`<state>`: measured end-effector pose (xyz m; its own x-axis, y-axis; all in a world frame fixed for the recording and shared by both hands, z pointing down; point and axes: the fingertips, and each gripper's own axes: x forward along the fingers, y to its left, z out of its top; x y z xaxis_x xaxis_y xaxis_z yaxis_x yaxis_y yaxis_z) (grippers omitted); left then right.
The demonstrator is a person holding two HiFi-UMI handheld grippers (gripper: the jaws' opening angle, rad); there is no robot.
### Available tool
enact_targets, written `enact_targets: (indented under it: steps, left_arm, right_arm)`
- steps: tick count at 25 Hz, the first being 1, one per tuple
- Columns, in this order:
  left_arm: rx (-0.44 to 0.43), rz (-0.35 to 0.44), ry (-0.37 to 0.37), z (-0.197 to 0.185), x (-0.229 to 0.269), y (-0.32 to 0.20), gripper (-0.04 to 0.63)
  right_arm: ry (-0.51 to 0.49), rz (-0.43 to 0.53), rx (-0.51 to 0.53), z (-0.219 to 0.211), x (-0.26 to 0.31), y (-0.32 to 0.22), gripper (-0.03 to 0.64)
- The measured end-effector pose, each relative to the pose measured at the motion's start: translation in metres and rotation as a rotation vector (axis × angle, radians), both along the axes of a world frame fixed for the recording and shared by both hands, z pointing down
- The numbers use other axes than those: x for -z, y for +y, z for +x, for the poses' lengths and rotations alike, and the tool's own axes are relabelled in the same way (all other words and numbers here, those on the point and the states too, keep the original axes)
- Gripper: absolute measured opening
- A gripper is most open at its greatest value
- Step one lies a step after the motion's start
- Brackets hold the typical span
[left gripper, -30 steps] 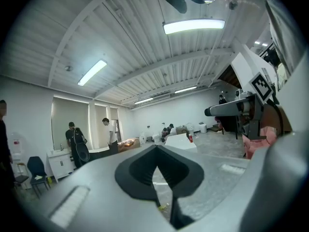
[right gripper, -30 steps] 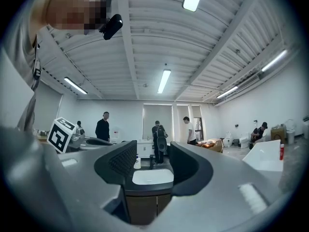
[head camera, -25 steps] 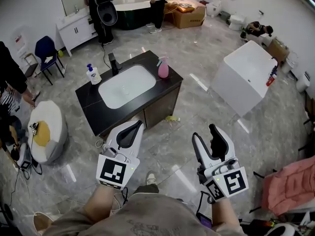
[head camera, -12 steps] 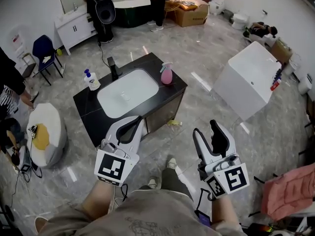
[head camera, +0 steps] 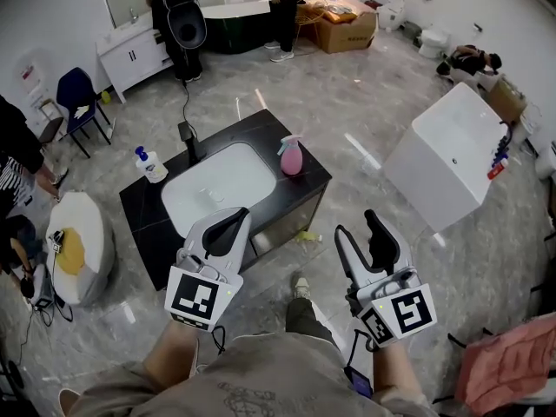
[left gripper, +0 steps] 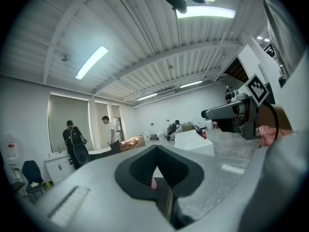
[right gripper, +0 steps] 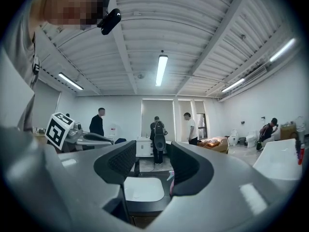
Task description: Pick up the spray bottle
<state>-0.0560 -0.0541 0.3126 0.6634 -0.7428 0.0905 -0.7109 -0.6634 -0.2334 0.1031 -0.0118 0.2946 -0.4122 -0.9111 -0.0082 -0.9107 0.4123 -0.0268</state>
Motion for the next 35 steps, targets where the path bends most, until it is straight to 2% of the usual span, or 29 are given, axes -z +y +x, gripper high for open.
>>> enact_targets:
  steps: [4, 11, 17, 23, 35]
  left_arm:
    - [0.033, -0.003, -0.013, 0.024, 0.004, -0.049, 0.0]
    - [0.141, -0.026, -0.02, 0.048, 0.007, -0.141, 0.0]
    - [0.201, -0.04, -0.035, 0.066, -0.006, -0.193, 0.0]
    - [0.228, -0.057, -0.046, 0.081, -0.019, -0.215, 0.0]
    - [0.234, -0.048, -0.071, 0.082, -0.02, -0.22, 0.0]
  right_arm:
    - [-0.003, -0.019, 0.047, 0.023, 0.0, -0.059, 0.236]
    - [0.005, -0.048, 0.156, 0.046, -0.003, -0.164, 0.238]
    - [0.021, -0.072, 0.232, 0.063, -0.017, -0.225, 0.238]
    - [0.021, -0.094, 0.269, 0.076, -0.028, -0.254, 0.239]
    - [0.001, -0.111, 0.286, 0.075, -0.042, -0.267, 0.239]
